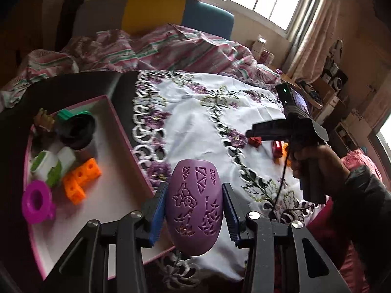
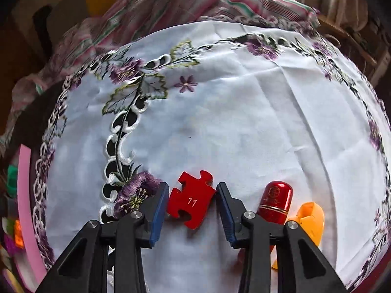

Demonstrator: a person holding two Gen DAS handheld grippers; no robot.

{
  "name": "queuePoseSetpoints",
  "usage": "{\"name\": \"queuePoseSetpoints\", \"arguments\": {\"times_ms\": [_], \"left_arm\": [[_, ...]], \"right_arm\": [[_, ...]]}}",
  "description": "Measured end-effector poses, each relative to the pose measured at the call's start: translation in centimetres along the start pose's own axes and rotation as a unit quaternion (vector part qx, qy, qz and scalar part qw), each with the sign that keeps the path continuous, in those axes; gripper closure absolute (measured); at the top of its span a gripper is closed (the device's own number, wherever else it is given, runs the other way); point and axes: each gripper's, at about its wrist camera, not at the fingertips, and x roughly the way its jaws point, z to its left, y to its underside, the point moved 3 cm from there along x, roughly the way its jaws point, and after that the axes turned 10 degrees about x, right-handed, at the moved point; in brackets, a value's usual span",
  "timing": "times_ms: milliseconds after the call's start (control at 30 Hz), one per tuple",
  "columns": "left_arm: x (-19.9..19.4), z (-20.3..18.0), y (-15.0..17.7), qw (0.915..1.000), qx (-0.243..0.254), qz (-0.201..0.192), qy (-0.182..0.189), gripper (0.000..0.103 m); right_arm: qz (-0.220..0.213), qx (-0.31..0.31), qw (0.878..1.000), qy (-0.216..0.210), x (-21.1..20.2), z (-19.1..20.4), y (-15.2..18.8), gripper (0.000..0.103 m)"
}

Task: Organize rigid objects
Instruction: 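Lower the right tool onto the red puzzle piece and close it, then carry the lavender egg into the tray and open left tool while right tool holds puzzle piece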

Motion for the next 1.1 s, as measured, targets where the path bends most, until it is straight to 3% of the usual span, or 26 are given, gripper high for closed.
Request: {"name": "queuePoseSetpoints", "arguments": {"times_ms": [500,1100], "left_arm": [[-2.9,4.7,1.4,0.9941,-0.039,-0.006,-0.101,0.059],[-4.1,6.9,3.4,0.9904,-0.068,0.002,-0.12,0.059]], "right_arm": [[-0.006,-0.041,0.999,0.019,0.3,0.2,0.6,0.066],[-0.018,-0.059,0.998,0.03,0.3,0.5,0.9,0.068]]}}
